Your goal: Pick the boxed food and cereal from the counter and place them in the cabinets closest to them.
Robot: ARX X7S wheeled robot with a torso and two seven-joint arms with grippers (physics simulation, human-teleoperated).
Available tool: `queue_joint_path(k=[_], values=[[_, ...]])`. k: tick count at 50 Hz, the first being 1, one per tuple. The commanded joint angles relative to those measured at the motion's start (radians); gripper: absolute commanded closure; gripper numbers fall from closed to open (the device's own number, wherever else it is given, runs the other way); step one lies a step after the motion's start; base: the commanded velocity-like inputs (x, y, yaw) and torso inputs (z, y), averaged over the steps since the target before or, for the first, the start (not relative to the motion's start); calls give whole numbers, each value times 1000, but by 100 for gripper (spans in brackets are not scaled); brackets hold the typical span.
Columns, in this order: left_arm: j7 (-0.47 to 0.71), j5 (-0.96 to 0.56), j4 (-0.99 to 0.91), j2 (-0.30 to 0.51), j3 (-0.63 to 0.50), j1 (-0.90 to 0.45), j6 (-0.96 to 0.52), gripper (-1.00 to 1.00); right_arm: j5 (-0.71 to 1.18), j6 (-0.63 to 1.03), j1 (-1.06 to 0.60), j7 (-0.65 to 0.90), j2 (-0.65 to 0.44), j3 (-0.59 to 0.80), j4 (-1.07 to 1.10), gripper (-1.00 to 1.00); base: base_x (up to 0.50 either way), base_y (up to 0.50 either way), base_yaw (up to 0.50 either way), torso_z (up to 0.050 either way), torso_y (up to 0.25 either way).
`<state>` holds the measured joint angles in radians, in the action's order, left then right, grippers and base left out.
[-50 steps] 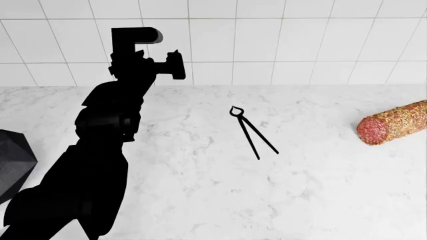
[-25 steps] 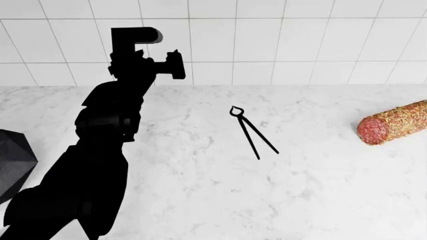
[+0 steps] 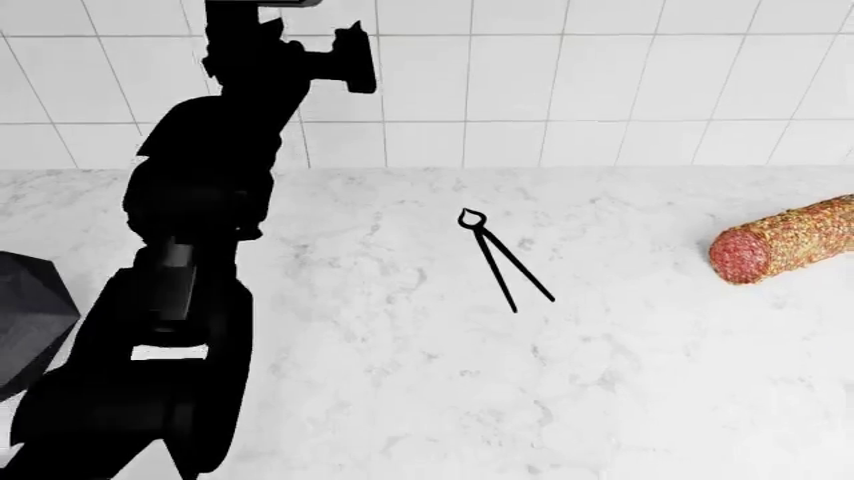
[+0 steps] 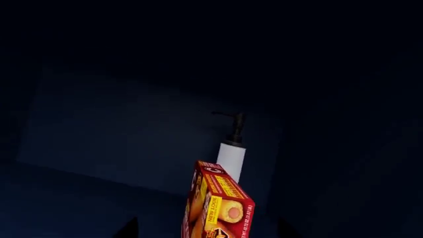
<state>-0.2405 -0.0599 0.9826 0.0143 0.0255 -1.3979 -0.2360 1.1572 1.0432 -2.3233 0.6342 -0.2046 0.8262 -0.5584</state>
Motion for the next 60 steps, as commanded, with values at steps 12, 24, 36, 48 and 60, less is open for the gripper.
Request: queue_joint_path(k=[12, 24, 36, 48, 60], values=[[131, -101, -928, 40, -62, 168, -553, -100, 86, 39, 171, 87, -100, -76, 324, -100, -500, 2, 0, 0, 0], [149, -135, -1043, 52, -78, 208, -604, -100, 165, 35, 324, 185, -160, -104, 568, -100, -502, -129, 0, 0, 0], [160, -182, -1155, 72, -65, 284, -632, -100, 204, -23, 511, 272, -226, -128, 778, -100, -502, -161, 0, 0, 0], [154, -286, -1528, 87, -33, 528, -718, -100, 177, -132, 797, 364, -377, -154, 1091, -100, -501, -113, 0, 0, 0], [180, -284, -1647, 104, -4, 696, -620, -100, -123, -394, 1217, 260, -524, -96, 1237, -100, -502, -133, 0, 0, 0]])
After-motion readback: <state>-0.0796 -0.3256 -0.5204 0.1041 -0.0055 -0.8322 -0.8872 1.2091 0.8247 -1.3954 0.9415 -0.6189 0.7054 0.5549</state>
